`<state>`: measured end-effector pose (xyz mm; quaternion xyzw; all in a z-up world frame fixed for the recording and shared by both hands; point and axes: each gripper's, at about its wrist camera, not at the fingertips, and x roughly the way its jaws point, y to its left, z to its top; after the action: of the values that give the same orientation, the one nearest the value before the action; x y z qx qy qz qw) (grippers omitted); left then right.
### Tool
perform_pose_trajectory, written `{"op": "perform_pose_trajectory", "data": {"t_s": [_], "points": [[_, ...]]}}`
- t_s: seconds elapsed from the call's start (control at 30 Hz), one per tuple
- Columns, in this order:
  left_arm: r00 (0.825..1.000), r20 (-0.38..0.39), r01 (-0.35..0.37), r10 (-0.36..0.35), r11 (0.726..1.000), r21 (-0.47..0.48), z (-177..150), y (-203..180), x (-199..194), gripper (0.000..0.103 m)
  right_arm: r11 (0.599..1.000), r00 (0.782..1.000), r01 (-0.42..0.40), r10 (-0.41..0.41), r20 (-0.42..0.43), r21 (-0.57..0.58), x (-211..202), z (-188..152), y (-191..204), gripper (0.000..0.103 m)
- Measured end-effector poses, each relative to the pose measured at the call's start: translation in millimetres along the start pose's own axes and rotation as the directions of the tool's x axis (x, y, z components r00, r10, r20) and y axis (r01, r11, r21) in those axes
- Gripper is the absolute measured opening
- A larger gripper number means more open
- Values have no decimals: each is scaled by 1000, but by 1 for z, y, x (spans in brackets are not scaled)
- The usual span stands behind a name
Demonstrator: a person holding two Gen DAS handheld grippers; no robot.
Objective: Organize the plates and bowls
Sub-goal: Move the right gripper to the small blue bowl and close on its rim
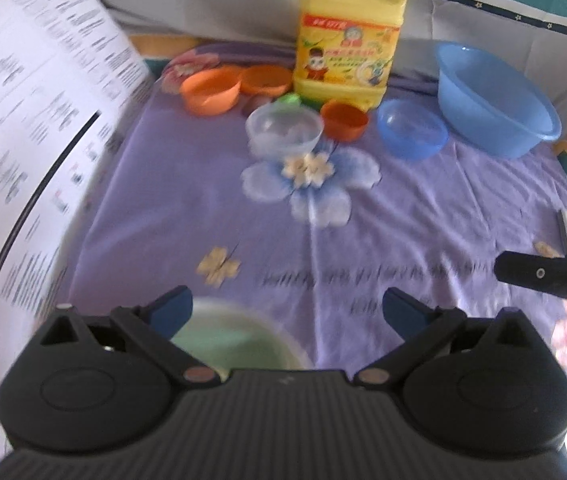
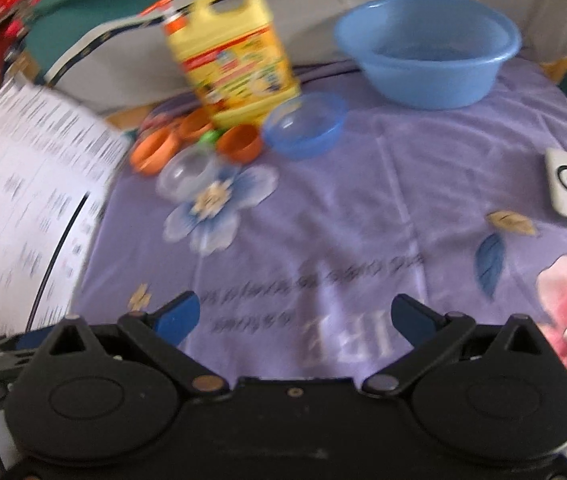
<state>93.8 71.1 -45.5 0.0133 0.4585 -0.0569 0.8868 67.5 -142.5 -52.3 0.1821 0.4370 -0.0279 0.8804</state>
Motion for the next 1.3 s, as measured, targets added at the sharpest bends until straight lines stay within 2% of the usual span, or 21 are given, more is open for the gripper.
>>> {"op": "perform_pose_trajectory", "data": {"t_s": [0.27,0.33,0.43,0.53,0.63,0.8,0.9,0.97,1.07,1.1,1.17,1.3], "points": [[1000,18,1,0,999,-46,70,-40,50,103,987,999,23,-29,36,158,28,64,-53,102],[1000,21,-8,9,998,-58,83,-50,63,103,986,998,26,-34,44,165,38,78,-61,92],[1000,26,-9,11,996,-93,99,-63,84,103,985,997,41,-51,52,165,53,95,-65,81],[1000,26,-12,15,992,-122,112,-76,103,103,983,998,21,-32,55,181,73,113,-68,67],[1000,18,-19,21,990,-139,122,-87,123,98,979,999,-7,-3,52,202,94,128,-70,52],[1000,11,-17,19,986,-169,134,-93,146,91,979,999,-40,34,35,198,127,144,-65,40],[1000,16,-12,16,983,-185,141,-96,156,79,979,998,-53,47,34,197,142,152,-65,38],[1000,8,-2,4,980,-198,145,-97,164,66,978,998,-57,51,35,202,151,156,-65,36],[1000,-3,20,-21,978,-208,146,-100,173,52,981,998,-53,48,28,188,161,161,-64,27],[1000,-5,26,-27,978,-206,146,-102,176,50,982,998,-53,48,28,181,162,161,-63,23],[999,-9,34,-36,981,-193,146,-107,181,39,986,998,-53,49,27,161,170,164,-59,19],[998,-22,49,-54,985,-166,147,-113,189,24,992,999,-47,44,24,120,181,170,-53,8]]}}
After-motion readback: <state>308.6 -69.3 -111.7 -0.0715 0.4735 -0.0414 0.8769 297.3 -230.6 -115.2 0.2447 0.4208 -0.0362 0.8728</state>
